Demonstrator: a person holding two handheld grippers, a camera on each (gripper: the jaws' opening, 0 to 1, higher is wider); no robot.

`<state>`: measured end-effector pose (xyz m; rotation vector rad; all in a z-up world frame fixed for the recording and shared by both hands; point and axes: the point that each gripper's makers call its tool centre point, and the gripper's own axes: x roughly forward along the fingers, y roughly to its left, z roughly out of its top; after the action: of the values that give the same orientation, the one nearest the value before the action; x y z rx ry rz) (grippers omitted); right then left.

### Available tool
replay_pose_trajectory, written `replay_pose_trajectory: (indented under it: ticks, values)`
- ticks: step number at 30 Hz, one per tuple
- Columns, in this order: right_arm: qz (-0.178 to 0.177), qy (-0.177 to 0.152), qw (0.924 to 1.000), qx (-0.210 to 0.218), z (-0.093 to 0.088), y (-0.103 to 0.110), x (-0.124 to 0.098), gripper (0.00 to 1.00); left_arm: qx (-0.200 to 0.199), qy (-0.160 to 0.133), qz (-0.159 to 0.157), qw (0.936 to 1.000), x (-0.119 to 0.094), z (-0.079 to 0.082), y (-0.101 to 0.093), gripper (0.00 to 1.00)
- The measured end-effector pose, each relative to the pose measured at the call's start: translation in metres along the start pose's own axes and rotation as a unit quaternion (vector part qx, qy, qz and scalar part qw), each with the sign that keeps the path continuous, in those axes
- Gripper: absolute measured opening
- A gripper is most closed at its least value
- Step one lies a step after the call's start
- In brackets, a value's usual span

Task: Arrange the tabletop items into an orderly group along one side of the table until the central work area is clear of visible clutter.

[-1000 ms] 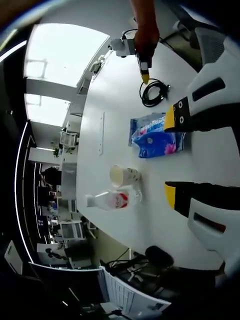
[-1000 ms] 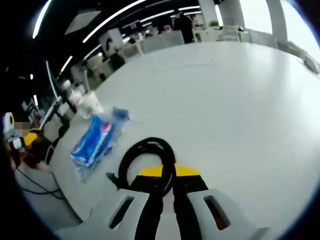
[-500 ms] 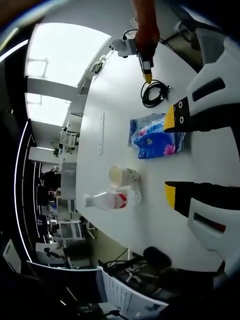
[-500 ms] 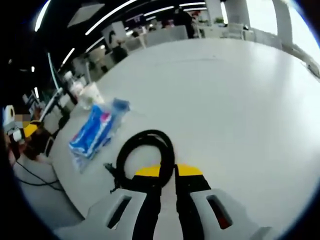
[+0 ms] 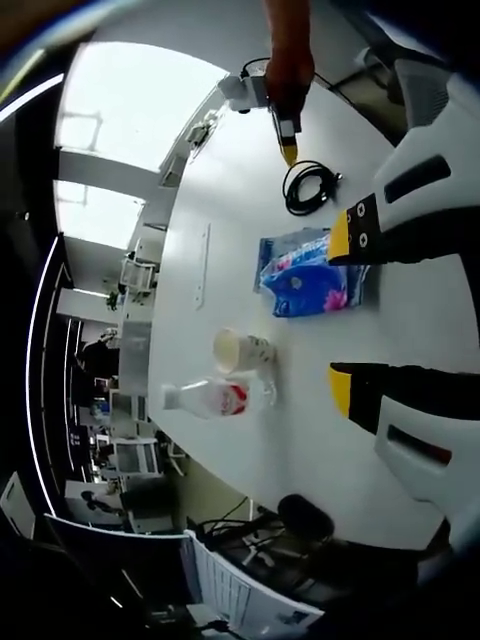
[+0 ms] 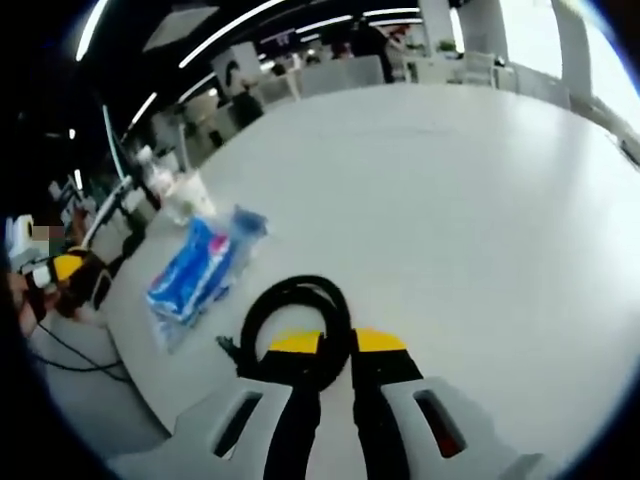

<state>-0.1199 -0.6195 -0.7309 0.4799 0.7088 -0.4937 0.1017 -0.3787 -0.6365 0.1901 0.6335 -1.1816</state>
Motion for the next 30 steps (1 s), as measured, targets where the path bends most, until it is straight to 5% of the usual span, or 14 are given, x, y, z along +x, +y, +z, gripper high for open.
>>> replay_pose_trajectory:
  ticks: [10, 24, 30]
  values:
    - [0.015, -0.009, 0.9995, -0.025, 0.027, 0.014, 0.009, 0.09, -0.01, 0.001, 0.0, 0.9999, 0.0, -0.003, 0.002, 0.38]
    - [0.045, 0.005, 0.9971, -0.061, 0.038, 0.042, 0.029, 0.09, -0.01, 0.0, 0.002, 0.9999, 0.001, -0.002, 0.005, 0.38]
    - [0.079, 0.021, 0.9905, -0.11, 0.045, 0.063, 0.044, 0.1, -0.013, 0.001, 0.001, 0.9999, 0.004, -0.003, 0.006, 0.38]
